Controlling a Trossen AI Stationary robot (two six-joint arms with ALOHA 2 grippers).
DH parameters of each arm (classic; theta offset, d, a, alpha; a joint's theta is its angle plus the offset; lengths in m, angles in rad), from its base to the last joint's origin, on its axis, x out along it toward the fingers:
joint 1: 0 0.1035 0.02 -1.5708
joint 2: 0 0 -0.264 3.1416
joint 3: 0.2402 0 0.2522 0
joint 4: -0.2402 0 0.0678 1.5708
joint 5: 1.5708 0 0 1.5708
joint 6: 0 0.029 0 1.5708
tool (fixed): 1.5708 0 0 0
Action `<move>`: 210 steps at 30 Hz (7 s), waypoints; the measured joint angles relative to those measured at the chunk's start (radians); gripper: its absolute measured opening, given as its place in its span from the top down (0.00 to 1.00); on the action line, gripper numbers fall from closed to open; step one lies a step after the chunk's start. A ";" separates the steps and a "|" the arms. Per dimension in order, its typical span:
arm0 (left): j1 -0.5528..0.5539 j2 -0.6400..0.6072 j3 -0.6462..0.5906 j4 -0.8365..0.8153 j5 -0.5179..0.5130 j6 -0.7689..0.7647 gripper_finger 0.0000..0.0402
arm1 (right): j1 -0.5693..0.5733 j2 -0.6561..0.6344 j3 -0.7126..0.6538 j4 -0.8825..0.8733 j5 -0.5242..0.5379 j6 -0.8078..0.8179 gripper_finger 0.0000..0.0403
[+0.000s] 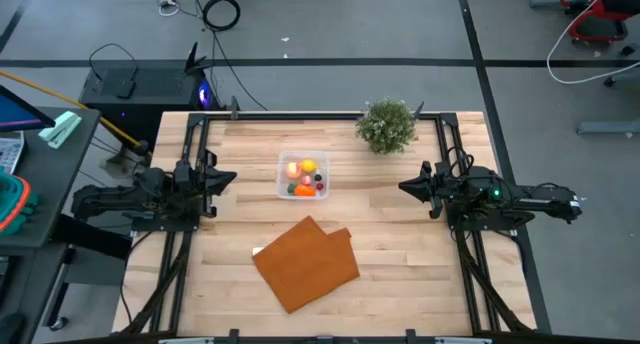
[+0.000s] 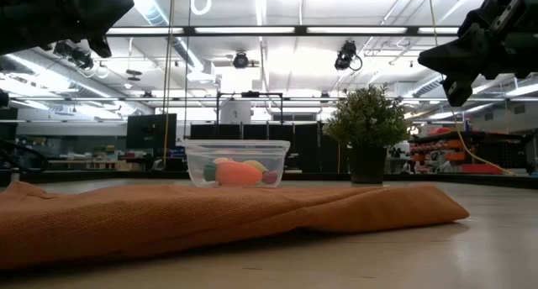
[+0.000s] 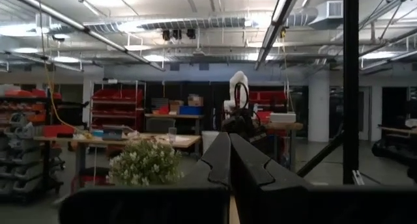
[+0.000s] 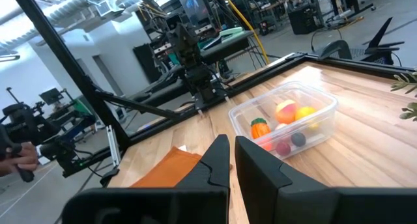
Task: Pick and placing Produce into tupperware
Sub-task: Return to Home Position
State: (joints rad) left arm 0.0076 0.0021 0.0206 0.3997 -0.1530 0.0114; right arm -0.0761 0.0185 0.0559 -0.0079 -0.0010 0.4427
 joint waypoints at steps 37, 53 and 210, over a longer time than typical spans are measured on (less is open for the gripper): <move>0.000 0.002 -0.013 -0.351 0.118 -0.249 0.95 | 0.000 0.001 0.000 0.000 0.000 0.000 1.00; 0.001 0.004 -0.013 -0.345 0.111 -0.152 0.96 | 0.000 0.001 0.000 -0.004 0.000 -0.317 1.00; 0.000 0.004 -0.014 -0.226 0.174 -0.052 0.92 | 0.002 -0.002 -0.023 0.084 -0.128 -0.442 1.00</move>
State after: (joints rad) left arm 0.0078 0.0059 0.0071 0.1738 0.0208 -0.0402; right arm -0.0738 0.0162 0.0334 0.0757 -0.1288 0.0006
